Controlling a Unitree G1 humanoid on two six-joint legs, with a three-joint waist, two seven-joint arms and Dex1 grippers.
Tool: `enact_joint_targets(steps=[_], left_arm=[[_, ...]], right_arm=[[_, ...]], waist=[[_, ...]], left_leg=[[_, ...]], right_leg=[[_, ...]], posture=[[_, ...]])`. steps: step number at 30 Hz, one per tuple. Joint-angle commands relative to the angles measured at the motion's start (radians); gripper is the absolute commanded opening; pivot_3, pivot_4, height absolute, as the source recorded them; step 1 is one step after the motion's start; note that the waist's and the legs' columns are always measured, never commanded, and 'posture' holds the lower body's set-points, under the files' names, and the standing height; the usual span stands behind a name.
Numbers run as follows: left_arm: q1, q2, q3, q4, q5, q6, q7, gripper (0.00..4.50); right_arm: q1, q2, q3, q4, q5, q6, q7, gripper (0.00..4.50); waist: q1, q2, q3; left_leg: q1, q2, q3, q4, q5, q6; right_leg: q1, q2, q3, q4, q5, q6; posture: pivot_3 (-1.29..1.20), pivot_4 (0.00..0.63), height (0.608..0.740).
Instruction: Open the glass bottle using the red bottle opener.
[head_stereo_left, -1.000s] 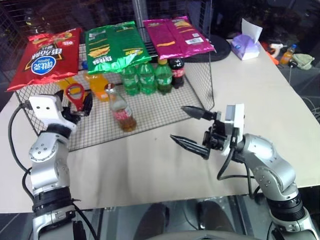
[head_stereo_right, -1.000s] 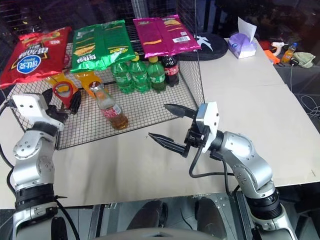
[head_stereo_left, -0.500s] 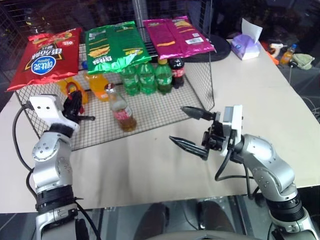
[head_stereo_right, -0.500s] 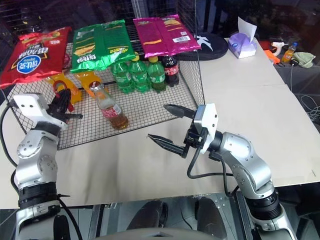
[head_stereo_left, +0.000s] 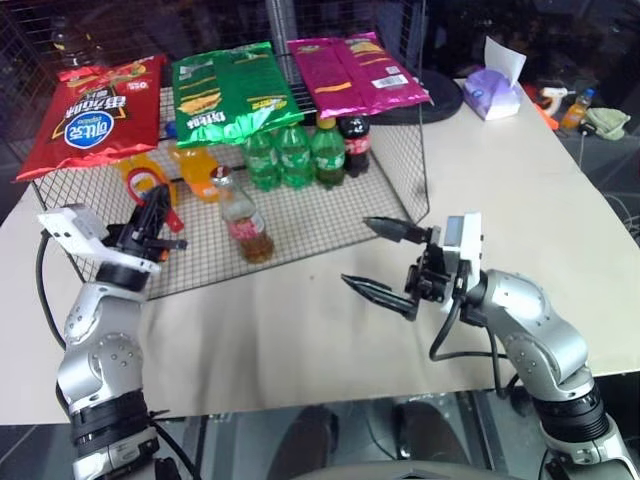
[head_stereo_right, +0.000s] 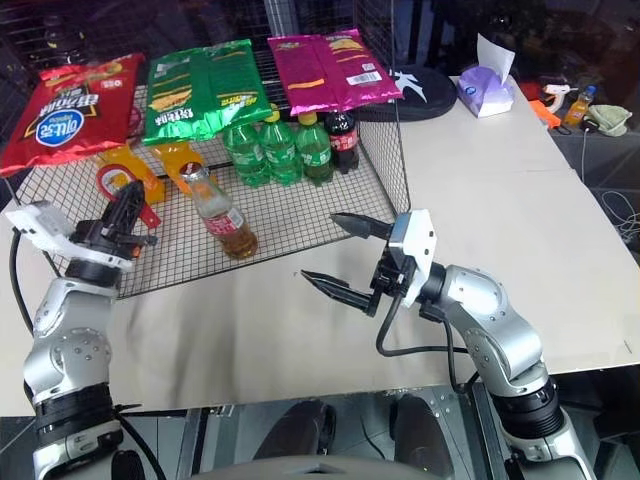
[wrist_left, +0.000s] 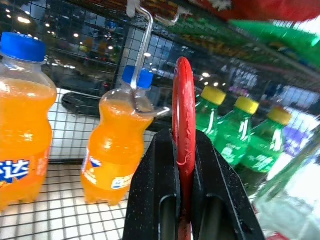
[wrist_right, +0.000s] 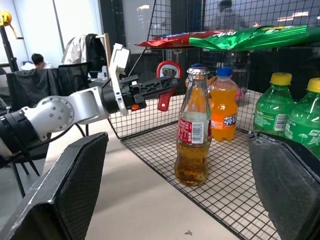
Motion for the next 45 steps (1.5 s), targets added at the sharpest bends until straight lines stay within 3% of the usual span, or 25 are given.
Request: enact_joint_targets(steps=[1, 8, 16, 22, 28, 33, 45], left_arm=[[0.034, 0.016, -0.002, -0.096, -0.049, 0.044, -0.03, 0.03], [0.119, 0.016, 0.026, -0.258, -0.195, 0.163, -0.008, 0.03], [0.228, 0.003, 0.114, -0.33, -0.573, 0.314, 0.025, 0.03], [0.277, 0.001, 0.061, -0.37, -0.775, 0.409, 0.014, 0.03], [0.192, -0.031, -0.097, -0.355, -0.774, 0.456, -0.006, 0.03], [0.102, -0.077, -0.236, -0.308, -0.71, 0.479, -0.061, 0.03], [0.048, -0.111, -0.315, -0.239, -0.65, 0.501, -0.163, 0.03]], right_arm=[[0.008, 0.003, -0.002, -0.014, 0.001, -0.029, 0.008, 4.5], [0.024, -0.013, -0.005, -0.012, -0.008, -0.021, 0.006, 4.5], [0.018, -0.026, 0.028, -0.033, -0.019, 0.056, -0.032, 4.5], [0.007, -0.019, 0.018, -0.061, 0.054, 0.198, -0.092, 4.5], [-0.077, -0.04, 0.019, -0.094, 0.149, 0.461, -0.183, 4.5], [-0.15, 0.014, -0.011, -0.077, 0.316, 0.637, -0.231, 4.5], [-0.192, 0.12, -0.086, -0.046, 0.557, 0.76, -0.355, 4.5]], waist=[[0.0, 0.0, 0.0], [0.0, 0.0, 0.0], [0.001, 0.0, 0.0], [0.001, 0.0, 0.0], [0.002, 0.0, 0.0], [-0.002, 0.0, 0.0], [-0.003, 0.0, 0.0]], left_leg=[[0.0, 0.0, 0.0, 0.0, 0.0, 0.0], [0.0, 0.0, 0.0, 0.0, 0.0, 0.0], [0.001, 0.001, 0.001, 0.0, 0.0, 0.0], [0.001, 0.001, 0.001, 0.001, 0.0, 0.0], [0.001, 0.0, 0.002, 0.002, 0.0, 0.0], [0.001, 0.0, 0.002, 0.002, 0.001, -0.001], [0.0, 0.0, 0.003, 0.002, 0.001, -0.001]], right_leg=[[0.0, 0.0, 0.0, 0.0, 0.0, 0.0], [0.0, 0.0, 0.001, 0.0, 0.0, 0.0], [-0.001, 0.0, 0.002, 0.002, 0.0, 0.0], [0.0, -0.001, 0.002, 0.003, 0.0, 0.0], [0.0, 0.003, 0.002, 0.005, 0.0, 0.0], [-0.001, 0.004, 0.003, 0.006, 0.0, -0.001], [-0.003, 0.004, 0.004, 0.006, 0.0, -0.001]], posture=[[0.0, 0.15, 0.74], [0.0, 0.15, 0.74], [0.0, 0.15, 0.74], [0.0, 0.15, 0.74], [0.0, 0.15, 0.74], [0.0, 0.15, 0.74], [0.0, 0.15, 0.74]])
